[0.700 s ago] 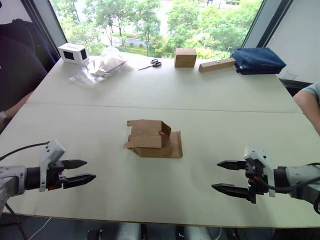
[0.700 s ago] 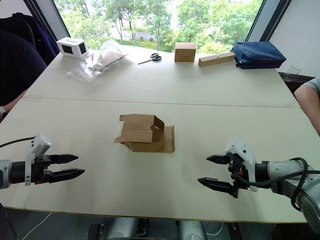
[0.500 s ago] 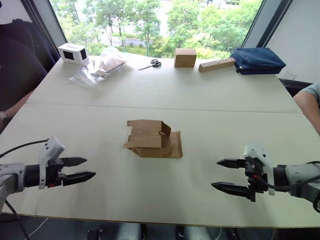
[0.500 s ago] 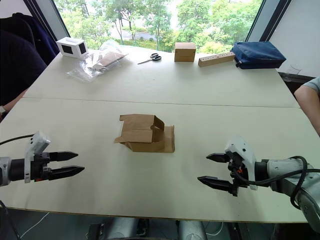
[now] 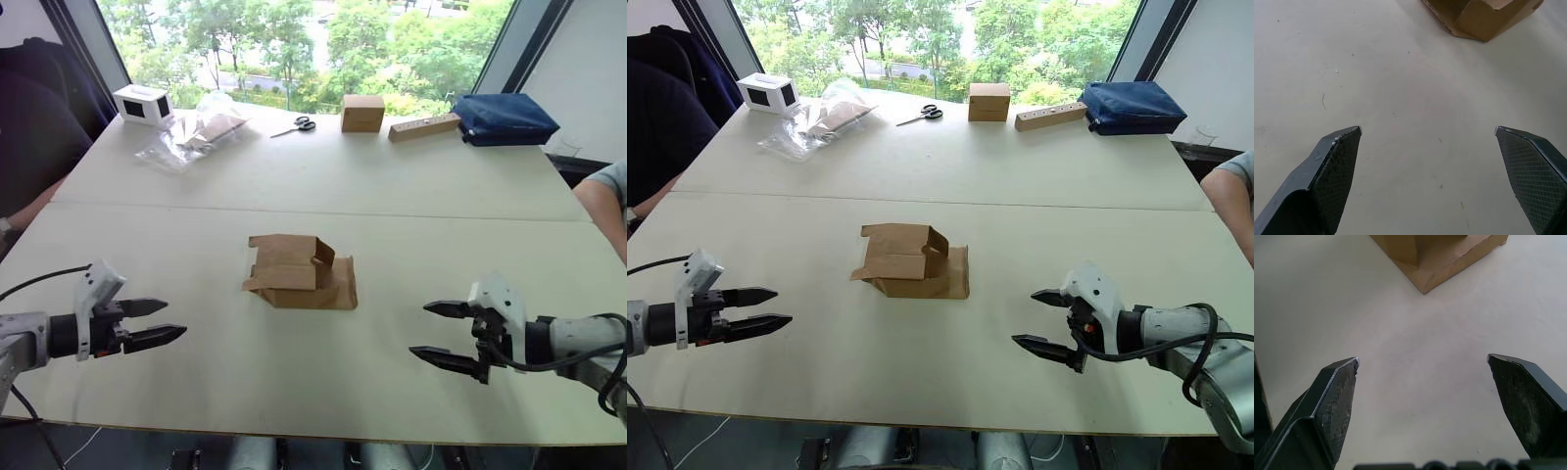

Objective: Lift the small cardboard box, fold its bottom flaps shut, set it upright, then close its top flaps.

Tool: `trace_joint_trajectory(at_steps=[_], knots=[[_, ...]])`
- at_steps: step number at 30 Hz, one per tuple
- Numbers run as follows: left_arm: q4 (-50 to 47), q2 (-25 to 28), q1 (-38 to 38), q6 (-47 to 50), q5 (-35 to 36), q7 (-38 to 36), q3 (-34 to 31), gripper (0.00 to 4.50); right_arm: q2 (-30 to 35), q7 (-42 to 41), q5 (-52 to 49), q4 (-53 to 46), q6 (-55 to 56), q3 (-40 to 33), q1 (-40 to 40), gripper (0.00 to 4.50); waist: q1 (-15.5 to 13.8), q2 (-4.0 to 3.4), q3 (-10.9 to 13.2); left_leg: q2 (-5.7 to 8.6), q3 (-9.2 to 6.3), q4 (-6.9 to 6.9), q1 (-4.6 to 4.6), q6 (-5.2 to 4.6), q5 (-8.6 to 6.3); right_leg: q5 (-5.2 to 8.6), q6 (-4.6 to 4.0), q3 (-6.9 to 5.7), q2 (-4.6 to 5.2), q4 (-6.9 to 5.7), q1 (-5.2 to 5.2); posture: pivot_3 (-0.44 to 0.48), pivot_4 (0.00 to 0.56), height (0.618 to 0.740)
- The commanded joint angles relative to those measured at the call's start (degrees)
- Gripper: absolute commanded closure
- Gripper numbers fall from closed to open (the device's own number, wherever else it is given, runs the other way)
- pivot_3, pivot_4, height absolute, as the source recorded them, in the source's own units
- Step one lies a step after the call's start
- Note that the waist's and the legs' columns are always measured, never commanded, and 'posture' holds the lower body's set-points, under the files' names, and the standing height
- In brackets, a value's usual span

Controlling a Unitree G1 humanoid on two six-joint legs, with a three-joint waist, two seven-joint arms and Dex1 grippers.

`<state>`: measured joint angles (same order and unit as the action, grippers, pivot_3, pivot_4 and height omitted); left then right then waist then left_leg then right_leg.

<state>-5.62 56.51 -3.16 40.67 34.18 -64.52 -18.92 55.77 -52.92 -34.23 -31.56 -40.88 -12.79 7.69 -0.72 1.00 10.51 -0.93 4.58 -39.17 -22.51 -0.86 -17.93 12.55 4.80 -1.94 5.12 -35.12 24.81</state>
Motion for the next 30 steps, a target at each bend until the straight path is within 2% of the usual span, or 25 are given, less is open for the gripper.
trace_joint_trajectory(at_steps=[1,8,14,16,18,22,30], knots=[[-0.71,-0.06,2.0,0.16,-2.1,4.06,0.24,0.0,-0.13,1.0,-1.8,-0.93,-2.56,-1.14,-0.61,0.03,-0.03,0.02,-0.01,0.0,-0.01,0.0,0.0,0.0,0.0,0.0,0.0,0.0,0.0,-0.02,0.0,0.0,0.15,0.74],[1.17,1.7,6.46,1.85,-2.22,2.03,3.15,0.0,-0.36,1.99,-0.83,-1.99,-1.68,-2.39,-0.81,0.03,0.04,0.03,-0.02,0.0,0.0,-0.01,0.02,0.0,0.0,-0.01,0.01,0.0,-0.02,-0.03,-0.02,0.0,0.15,0.74],[9.46,1.7,21.65,16.84,4.68,-1.04,6.45,0.0,-1.63,4.44,-3.45,-4.0,-3.0,-5.16,-3.18,0.03,-0.03,0.1,-0.04,0.01,-0.05,-0.05,0.03,0.01,0.02,-0.03,0.07,-0.04,-0.09,-0.06,-0.1,0.0,0.15,0.74],[11.89,2.81,26.95,25.77,6.32,-2.79,10.8,0.0,-1.85,5.57,-4.94,-5.32,-4.26,-4.76,-5.56,0.03,0.05,0.12,-0.04,0.02,-0.04,-0.06,0.05,0.01,0.02,-0.1,0.19,-0.02,-0.09,-0.05,-0.12,0.0,0.15,0.74],[15.06,1.14,33.1,29.18,6.72,-5.78,15.61,0.0,-2.69,7.3,-6.63,-7.11,-5.7,-2.88,-9.28,0.03,0.12,0.12,-0.06,0.04,-0.05,-0.08,0.09,0.0,0.03,-0.13,0.25,-0.02,-0.13,-0.1,-0.15,0.0,0.15,0.74],[24.82,-6.85,43.58,28.04,3.29,-3.99,20.11,0.0,-5.1,10.78,-7.05,-9.69,-6.76,1.61,-14.67,0.03,-0.02,0.16,-0.07,0.12,-0.08,-0.09,0.11,0.01,0.03,-0.12,0.27,-0.02,-0.21,-0.16,-0.16,0.0,0.15,0.74],[35.99,-13.84,52.26,28.04,-0.44,-4.93,24.29,0.0,-6.97,15.25,-7.13,-13.08,-7.52,3.43,-15.17,0.03,0.1,0.23,-0.05,0.13,-0.1,-0.16,0.03,0.01,0.04,-0.13,0.28,0.02,-0.29,-0.16,-0.15,0.0,0.15,0.74]])
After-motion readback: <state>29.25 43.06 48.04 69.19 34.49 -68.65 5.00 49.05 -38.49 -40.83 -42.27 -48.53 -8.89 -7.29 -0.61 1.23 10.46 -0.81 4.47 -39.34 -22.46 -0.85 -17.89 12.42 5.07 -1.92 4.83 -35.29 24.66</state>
